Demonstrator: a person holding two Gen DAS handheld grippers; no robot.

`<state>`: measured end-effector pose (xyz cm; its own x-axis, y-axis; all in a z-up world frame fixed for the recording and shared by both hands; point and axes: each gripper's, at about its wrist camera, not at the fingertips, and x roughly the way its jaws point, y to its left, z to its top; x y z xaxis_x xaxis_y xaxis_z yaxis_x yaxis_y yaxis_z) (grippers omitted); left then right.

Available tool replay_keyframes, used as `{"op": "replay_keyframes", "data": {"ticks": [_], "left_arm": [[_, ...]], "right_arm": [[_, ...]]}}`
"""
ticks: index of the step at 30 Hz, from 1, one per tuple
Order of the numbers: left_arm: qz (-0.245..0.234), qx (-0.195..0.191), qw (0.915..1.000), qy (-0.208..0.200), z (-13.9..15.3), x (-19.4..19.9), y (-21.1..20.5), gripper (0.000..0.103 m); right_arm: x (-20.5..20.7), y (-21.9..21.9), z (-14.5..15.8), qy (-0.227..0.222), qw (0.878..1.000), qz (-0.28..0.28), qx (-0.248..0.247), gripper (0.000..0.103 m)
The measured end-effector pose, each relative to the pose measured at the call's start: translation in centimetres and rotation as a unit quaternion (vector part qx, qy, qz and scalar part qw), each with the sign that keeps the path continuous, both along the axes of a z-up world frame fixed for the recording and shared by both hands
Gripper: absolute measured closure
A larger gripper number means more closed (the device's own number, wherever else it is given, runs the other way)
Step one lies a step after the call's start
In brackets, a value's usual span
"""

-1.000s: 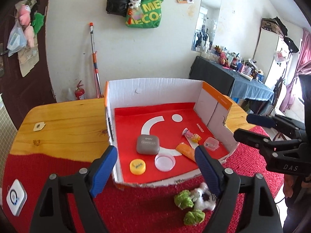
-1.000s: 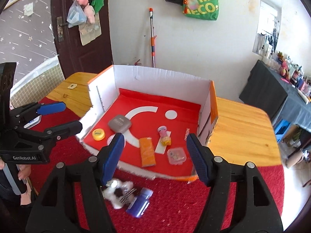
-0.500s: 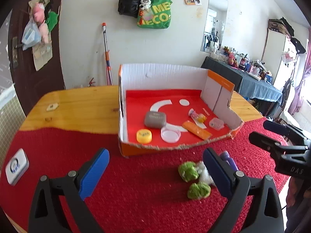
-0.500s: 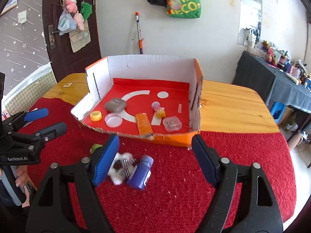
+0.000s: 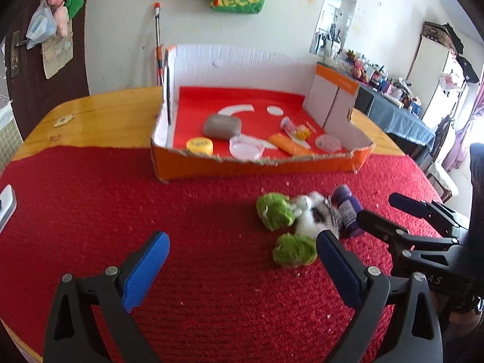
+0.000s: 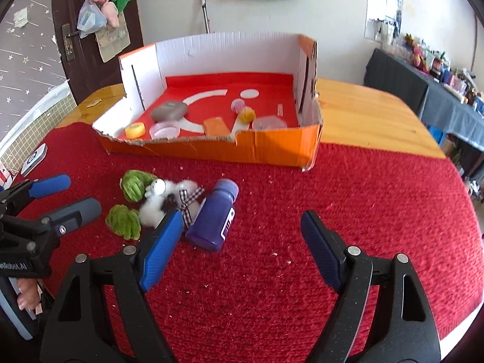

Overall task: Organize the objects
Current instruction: 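Lift both open grippers out of the box back toward the remaining items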

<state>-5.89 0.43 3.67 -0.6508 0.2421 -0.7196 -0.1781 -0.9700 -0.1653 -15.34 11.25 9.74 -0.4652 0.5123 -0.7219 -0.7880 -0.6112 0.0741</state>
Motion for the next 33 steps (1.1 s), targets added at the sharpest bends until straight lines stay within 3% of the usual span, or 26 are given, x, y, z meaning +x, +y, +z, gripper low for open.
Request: {"op": "replay_keyframes", "data": {"ticks": [7, 13, 19, 28, 33], "left_arm": [[-0.030, 0.007, 0.9989, -0.035, -1.3, -0.3, 0.9, 0.003], [-0.040, -0.022, 0.9981, -0.040, -1.9, -0.7, 1.9, 0.004], [-0.030, -0.039, 0.9981, -0.037, -2.0, -1.3, 0.9, 0.003], [0.032, -0.056, 0.9974, -0.033, -1.5, -2.7, -3.2, 0.004], [0.026, -0.054, 0.9976, -0.034, -1.4, -2.7, -3.6, 0.004]], "right_arm": [[-0.2, 0.3, -0.5, -0.005, 1.000, -0.002, -0.009, 0.023], [-0.3, 0.9, -1.2, -0.018, 1.000, -0.010, -0.012, 0.023], [1.0, 1.9, -1.1, -0.013, 0.999, -0.026, -0.015, 0.023], [1.5, 2.8, -0.9, -0.007, 0.999, -0.020, -0.025, 0.023], [1.0, 2.9, -1.2, -0.007, 0.999, -0.013, -0.032, 0.023]]}}
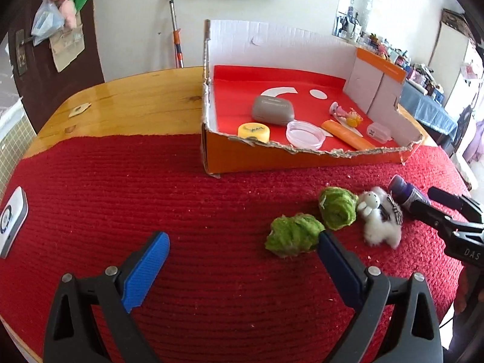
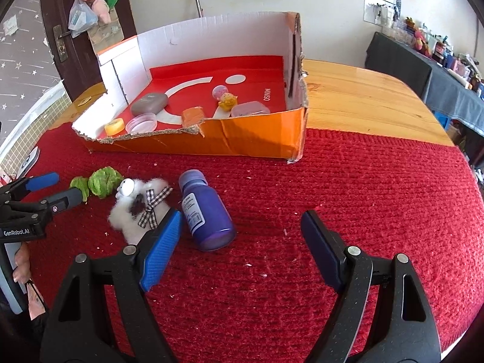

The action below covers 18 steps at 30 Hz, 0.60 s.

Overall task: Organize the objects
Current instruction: 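Lift both open grippers out of the box back toward the remaining items, then grasp the blue bottle with the right gripper while the left gripper grasps a green plush piece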

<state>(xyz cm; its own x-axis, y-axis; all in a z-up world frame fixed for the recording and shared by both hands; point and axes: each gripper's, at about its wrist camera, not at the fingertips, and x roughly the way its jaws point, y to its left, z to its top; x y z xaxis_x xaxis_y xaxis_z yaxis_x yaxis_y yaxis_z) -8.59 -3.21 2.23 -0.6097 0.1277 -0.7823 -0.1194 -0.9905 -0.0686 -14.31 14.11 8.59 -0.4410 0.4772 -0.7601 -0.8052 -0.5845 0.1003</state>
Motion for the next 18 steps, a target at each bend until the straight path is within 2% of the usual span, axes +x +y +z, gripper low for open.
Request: {"op": "replay_keyframes", "data": {"ticks": [5, 12, 14, 16, 18], "left_arm": [[-0.016, -0.005, 0.9999, -0.002, -0.3, 0.0, 0.6, 0.004], [-0.032, -0.004, 0.9995, 0.000, -0.4, -0.4, 1.1, 0.016], [-0.037, -0.004, 0.9993, 0.002, -0.4, -0.4, 1.3, 0.018], [-0.043, -0.007, 0.9990, 0.006, -0.4, -0.5, 1.6, 0.024], [-0.051, -0.009, 0.9987, 0.006, -0.4, -0.6, 1.9, 0.025]], "right_arm": [[-0.5, -0.1, -0.1, -0.006, 1.000, 0.008, 0.000, 0.023], [-1.0, 0.4, -0.2, -0.020, 1.000, 0.019, 0.005, 0.024], [-1.1, 0.6, -0.3, -0.021, 1.000, 0.020, 0.003, 0.035], [-1.2, 0.7, -0.5, -0.019, 0.999, 0.025, -0.004, 0.039], [-1.4, 0.6, -0.5, -0.022, 0.999, 0.027, 0.000, 0.042]]}}
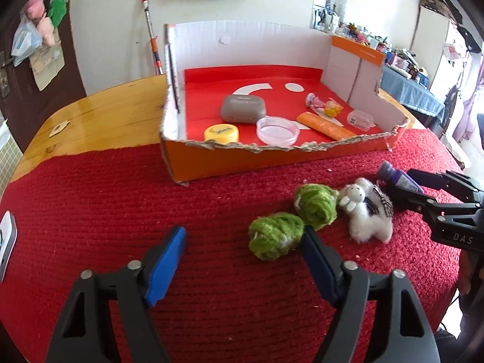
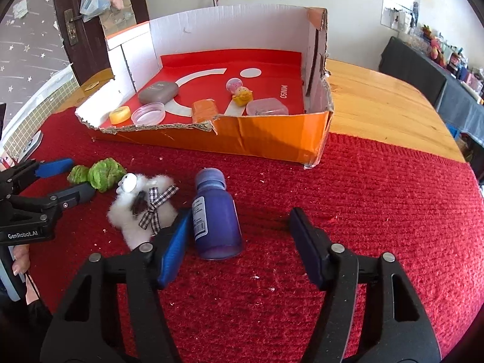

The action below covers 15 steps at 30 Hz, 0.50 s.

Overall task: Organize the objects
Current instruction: 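Grasp the blue bottle with the right gripper while the left gripper grasps a green plush piece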

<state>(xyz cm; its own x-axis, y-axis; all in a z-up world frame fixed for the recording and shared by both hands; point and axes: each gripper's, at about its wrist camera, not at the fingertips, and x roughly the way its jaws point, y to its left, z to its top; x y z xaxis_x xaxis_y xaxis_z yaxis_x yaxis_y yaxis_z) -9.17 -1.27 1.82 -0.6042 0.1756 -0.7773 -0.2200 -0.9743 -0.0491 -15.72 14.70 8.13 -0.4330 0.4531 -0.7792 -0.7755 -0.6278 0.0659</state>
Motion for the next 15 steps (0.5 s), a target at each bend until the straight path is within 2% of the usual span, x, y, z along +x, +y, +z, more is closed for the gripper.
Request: {"op": "replay_keyframes", "data": {"ticks": [5, 8, 9, 10, 15], "left_arm": [[-0.009, 0.004, 0.9999, 0.004, 0.1, -0.1, 0.4, 0.034], [-0.017, 0.010, 0.9998, 0.006, 0.2, 0.0, 0.4, 0.051], [-0.021, 0.016, 0.9996, 0.006, 0.3, 0.1, 0.4, 0.064], [-0.026, 0.021, 0.9994, 0.005, 0.3, 0.2, 0.5, 0.070], [-0.032, 0.029, 0.9990, 0.008, 0.7, 0.7, 0.7, 0.070]], "right_arm": [[-0.5, -0.1, 0.0, -0.003, 1.000, 0.006, 0.004, 0.052], [-0.7, -0.3, 0.0, -0.004, 1.000, 0.012, 0.007, 0.064], [-0.8, -0.4, -0.1, -0.004, 1.000, 0.015, 0.008, 0.067], [-0.9, -0.5, -0.1, -0.004, 1.000, 0.019, 0.009, 0.073], [-1.2, -1.1, 0.1, 0.001, 0.999, 0.034, 0.010, 0.077]]}}
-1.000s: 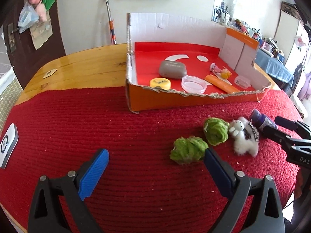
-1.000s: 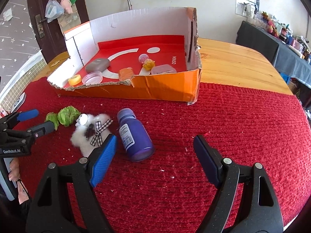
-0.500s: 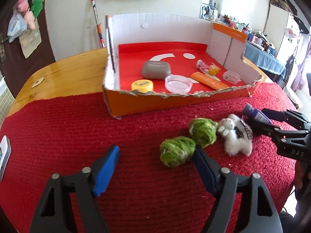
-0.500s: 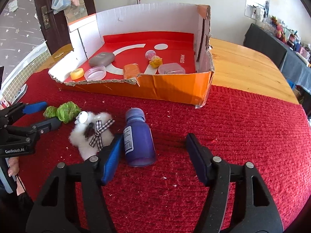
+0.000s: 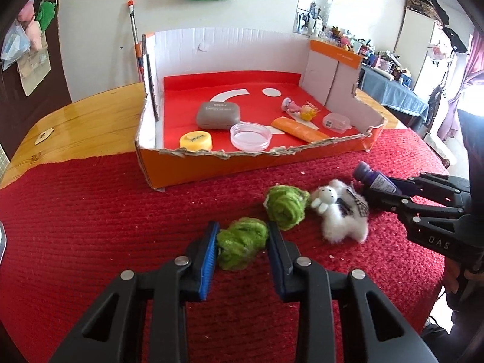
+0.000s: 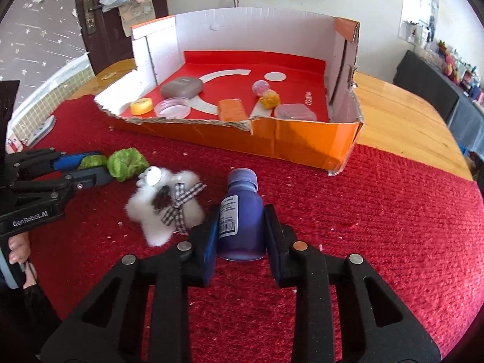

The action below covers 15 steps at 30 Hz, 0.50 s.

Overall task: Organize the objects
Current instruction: 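Grasp the blue bottle with the right gripper while the left gripper grasps a green plush piece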

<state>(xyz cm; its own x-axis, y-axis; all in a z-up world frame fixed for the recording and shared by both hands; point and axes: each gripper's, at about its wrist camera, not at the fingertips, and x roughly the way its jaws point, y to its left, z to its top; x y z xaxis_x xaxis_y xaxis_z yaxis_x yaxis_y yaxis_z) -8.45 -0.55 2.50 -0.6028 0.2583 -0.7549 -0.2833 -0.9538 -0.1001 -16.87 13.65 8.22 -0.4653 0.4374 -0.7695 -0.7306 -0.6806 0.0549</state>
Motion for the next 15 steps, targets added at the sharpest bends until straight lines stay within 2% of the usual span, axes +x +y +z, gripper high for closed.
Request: {"op": "replay_keyframes", "data": {"ticks": [6, 15], "left_arm": [[0.002, 0.011, 0.9999, 0.011, 1.1, 0.5, -0.3, 0.070], [-0.001, 0.014, 0.9996, 0.025, 2.1, 1.1, -0.3, 0.070]], "right_arm": [[0.6, -0.3, 1.5, 0.026, 1.000, -0.005, 0.004, 0.077], [0.3, -1.0, 2.7, 0.031, 0.999, 0.000, 0.016, 0.076]]}}
